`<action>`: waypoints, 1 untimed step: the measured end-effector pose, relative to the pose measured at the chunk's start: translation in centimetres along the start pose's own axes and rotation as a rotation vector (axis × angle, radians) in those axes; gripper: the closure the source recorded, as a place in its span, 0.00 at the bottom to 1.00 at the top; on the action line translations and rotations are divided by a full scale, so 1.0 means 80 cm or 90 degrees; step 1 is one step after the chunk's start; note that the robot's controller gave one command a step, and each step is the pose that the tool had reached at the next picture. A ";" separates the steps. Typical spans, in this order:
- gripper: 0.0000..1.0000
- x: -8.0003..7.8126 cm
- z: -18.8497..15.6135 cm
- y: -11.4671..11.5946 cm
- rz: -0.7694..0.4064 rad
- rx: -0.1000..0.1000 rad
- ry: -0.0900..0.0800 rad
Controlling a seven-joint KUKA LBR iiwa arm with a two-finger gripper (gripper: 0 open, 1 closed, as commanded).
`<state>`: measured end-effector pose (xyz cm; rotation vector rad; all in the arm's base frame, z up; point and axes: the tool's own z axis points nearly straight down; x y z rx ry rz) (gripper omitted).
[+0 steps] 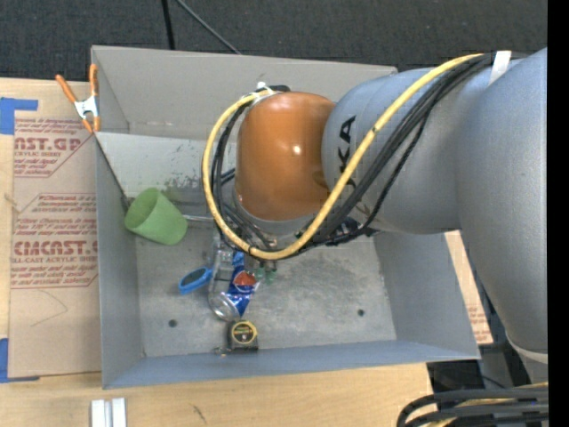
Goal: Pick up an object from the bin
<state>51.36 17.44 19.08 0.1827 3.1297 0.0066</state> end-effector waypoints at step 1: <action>1.00 -0.026 -0.133 -0.001 -0.006 -0.001 -0.002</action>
Offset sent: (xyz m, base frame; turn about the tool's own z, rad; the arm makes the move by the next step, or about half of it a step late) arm 0.0179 -0.0057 0.1011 -0.0076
